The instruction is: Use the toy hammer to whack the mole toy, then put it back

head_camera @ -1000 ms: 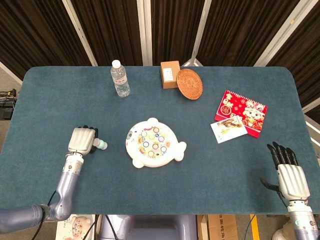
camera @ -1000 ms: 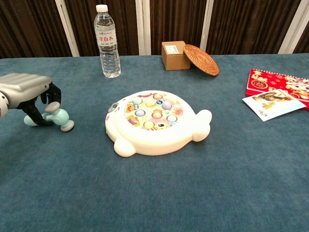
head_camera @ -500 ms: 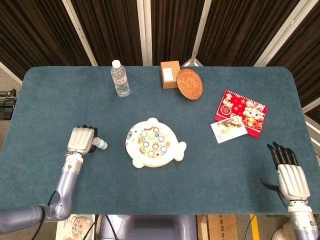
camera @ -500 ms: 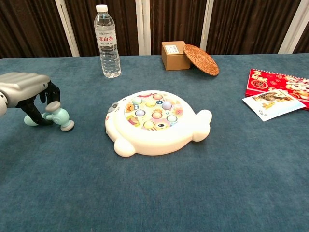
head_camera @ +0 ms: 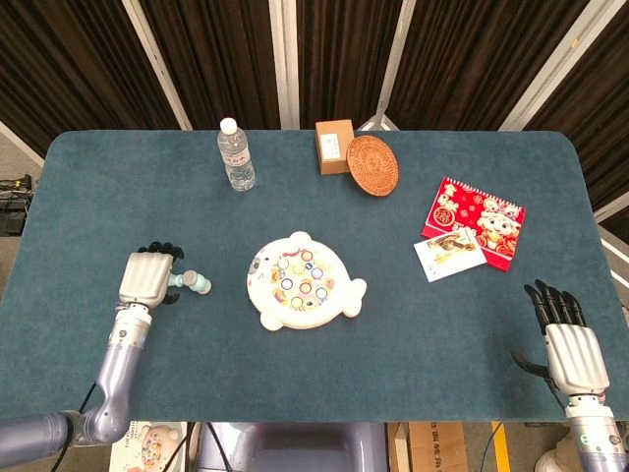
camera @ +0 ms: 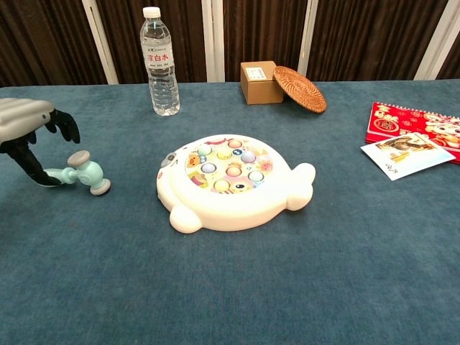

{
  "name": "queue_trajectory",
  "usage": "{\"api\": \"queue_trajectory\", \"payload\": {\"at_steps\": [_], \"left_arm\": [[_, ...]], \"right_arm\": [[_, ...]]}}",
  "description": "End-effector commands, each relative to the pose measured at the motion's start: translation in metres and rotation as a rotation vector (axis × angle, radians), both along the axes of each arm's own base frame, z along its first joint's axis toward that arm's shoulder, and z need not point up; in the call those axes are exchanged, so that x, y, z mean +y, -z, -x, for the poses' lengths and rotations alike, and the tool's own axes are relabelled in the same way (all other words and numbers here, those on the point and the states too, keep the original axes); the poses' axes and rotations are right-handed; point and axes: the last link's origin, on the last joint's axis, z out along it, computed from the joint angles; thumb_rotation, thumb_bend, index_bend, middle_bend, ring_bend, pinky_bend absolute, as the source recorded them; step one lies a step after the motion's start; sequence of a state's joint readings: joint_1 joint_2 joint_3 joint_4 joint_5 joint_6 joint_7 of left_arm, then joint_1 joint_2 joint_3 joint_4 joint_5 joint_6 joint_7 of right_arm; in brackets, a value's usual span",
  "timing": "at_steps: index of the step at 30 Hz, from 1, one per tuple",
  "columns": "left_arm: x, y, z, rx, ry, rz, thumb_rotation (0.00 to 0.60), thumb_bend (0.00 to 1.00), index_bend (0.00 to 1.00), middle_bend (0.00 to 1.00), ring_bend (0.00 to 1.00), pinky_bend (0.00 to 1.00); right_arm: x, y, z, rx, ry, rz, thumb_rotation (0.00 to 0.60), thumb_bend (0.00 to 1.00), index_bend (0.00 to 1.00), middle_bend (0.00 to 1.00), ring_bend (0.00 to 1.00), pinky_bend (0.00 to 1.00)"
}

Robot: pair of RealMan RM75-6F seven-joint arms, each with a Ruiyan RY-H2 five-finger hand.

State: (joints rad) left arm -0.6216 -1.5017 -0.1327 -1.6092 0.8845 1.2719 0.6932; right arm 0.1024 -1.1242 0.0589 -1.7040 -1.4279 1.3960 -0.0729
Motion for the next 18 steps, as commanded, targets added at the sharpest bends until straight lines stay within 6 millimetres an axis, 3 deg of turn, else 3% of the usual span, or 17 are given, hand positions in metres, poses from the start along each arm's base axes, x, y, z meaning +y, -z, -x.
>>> {"api": "queue_trajectory", "payload": {"at_steps": [1,7,12,18], "left_arm": [[-0.022,-0.026,0.009,-0.060,0.012,-0.040,0.600,0.07,0.12,0.04,0.03,0.13],[-0.069,-0.059,0.036,-0.082,0.049,-0.103,0.600,0.05,0.02,0.00,0.00,0.03],[-0.123,-0.086,0.059,-0.069,0.095,-0.113,0.600,0.04,0.01,0.00,0.00,0.01],[-0.170,-0.117,0.079,-0.047,0.135,-0.148,0.600,0.04,0.00,0.00,0.00,0.00]], "right_arm": [[0.000,0.000,0.000,0.010,-0.006,-0.003,0.600,0.21,0.00,0.00,0.00,0.00],[0.001,-0.001,0.000,0.046,-0.021,-0.004,0.600,0.21,0.00,0.00,0.00,0.00],[0.002,0.000,-0.002,0.088,-0.048,0.000,0.600,0.21,0.00,0.00,0.00,0.00],[0.004,0.000,-0.005,0.118,-0.076,0.019,0.600,0.21,0.00,0.00,0.00,0.00]]}}
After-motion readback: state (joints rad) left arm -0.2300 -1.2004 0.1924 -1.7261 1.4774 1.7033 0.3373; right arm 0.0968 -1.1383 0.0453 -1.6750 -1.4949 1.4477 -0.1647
